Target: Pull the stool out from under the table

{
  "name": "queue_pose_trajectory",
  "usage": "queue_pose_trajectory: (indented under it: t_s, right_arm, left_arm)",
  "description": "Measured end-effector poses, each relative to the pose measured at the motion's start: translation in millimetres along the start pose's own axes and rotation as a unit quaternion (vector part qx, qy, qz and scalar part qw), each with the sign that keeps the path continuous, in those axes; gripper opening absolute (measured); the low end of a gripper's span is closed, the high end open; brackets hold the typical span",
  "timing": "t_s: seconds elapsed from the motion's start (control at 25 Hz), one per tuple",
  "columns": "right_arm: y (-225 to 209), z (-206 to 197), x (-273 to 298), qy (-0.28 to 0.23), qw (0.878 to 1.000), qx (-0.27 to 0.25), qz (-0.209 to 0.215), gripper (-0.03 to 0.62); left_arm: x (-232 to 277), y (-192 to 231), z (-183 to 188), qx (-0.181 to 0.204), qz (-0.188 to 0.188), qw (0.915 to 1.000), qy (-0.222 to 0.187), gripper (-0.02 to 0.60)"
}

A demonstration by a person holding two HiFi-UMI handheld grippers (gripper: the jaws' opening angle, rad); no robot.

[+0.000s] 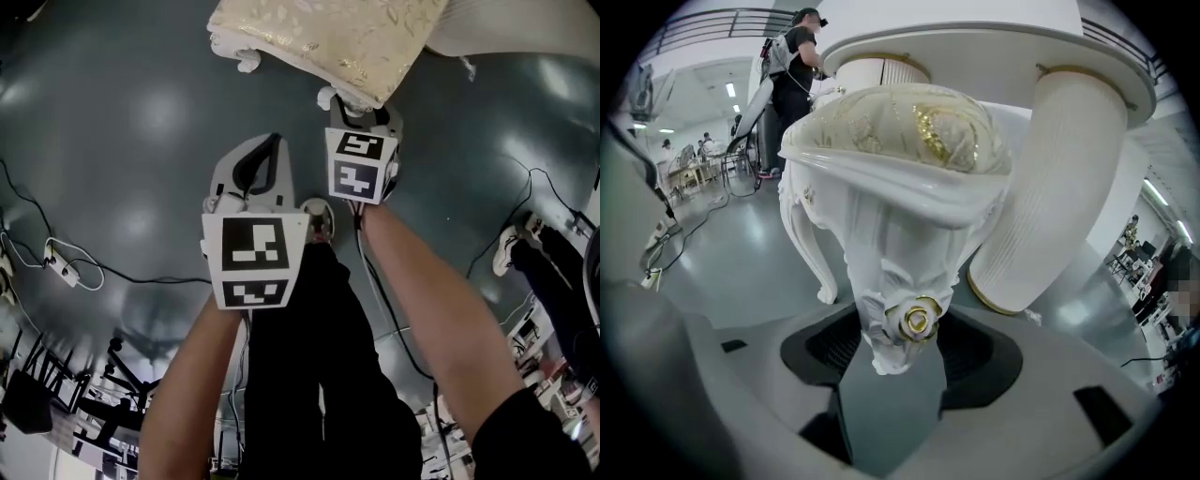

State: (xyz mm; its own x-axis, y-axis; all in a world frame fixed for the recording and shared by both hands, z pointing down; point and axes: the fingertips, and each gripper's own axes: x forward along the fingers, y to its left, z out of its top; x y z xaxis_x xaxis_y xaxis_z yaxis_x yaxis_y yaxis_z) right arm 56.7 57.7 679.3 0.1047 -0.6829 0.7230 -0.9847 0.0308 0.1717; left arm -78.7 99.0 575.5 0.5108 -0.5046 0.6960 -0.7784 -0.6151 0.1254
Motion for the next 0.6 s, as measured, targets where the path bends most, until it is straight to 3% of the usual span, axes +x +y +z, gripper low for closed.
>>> queue_pose_trajectory:
  t_s: [0.16, 0.6]
  right_arm:
    - [27, -18, -21, 0.002, 1.000, -0.010, 0.009, 0.242]
    - [26, -14, -26, 0.036, 0.999, -0.013, 0.018, 0.242]
  left_arm:
    - [-13, 0, -12, 0.008, 0.001, 0.9999, 0.007, 0.006]
    - [-7, 13, 5, 0.000, 0.008, 0.9998, 0.019, 0.006]
